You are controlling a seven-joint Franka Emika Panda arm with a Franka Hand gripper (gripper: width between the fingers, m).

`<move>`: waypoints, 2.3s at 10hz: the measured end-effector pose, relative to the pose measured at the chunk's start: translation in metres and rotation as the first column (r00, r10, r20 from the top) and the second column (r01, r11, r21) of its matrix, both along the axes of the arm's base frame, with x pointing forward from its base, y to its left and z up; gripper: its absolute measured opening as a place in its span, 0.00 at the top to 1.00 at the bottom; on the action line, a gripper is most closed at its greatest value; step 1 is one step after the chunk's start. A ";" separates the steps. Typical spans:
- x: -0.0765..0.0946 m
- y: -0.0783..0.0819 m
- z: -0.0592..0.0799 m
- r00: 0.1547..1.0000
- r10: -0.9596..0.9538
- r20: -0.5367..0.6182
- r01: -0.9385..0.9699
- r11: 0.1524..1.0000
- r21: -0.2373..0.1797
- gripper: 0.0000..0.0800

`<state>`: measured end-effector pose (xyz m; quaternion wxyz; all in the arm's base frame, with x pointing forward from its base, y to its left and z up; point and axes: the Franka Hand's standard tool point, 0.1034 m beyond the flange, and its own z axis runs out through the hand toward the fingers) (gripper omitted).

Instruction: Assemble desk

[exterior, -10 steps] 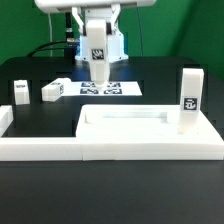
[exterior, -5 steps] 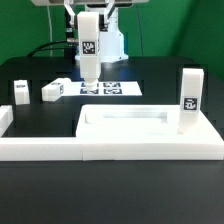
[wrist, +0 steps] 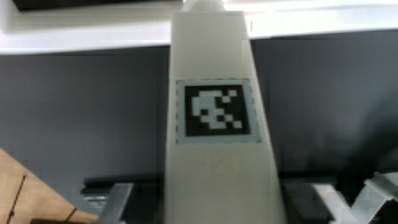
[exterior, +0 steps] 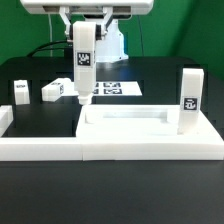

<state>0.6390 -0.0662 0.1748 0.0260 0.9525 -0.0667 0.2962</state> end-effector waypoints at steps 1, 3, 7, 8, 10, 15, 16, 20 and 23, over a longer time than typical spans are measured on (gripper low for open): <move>0.000 0.003 0.000 1.000 -0.004 0.002 0.004 1.000 0.007 0.64; 0.000 0.001 0.000 1.000 -0.007 0.001 0.007 1.000 0.007 0.64; 0.002 -0.001 -0.011 1.000 0.001 -0.022 -0.001 1.000 0.005 0.64; 0.007 -0.005 -0.013 1.000 -0.002 -0.020 0.002 1.000 0.003 0.64; 0.009 -0.002 -0.030 1.000 0.000 -0.028 0.000 1.000 -0.002 0.64; 0.007 0.010 -0.043 0.999 0.012 -0.037 -0.012 1.000 -0.006 0.64; 0.005 0.012 -0.046 0.999 0.015 -0.042 -0.016 1.000 -0.006 0.64; 0.000 0.009 -0.051 0.999 0.014 -0.044 -0.015 1.000 -0.015 0.64; -0.006 0.005 -0.061 1.000 0.007 -0.027 -0.008 0.999 -0.038 0.64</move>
Offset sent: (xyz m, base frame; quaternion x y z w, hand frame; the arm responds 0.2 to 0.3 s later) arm 0.0000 0.0000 0.0000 0.0000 0.0000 0.0000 1.0000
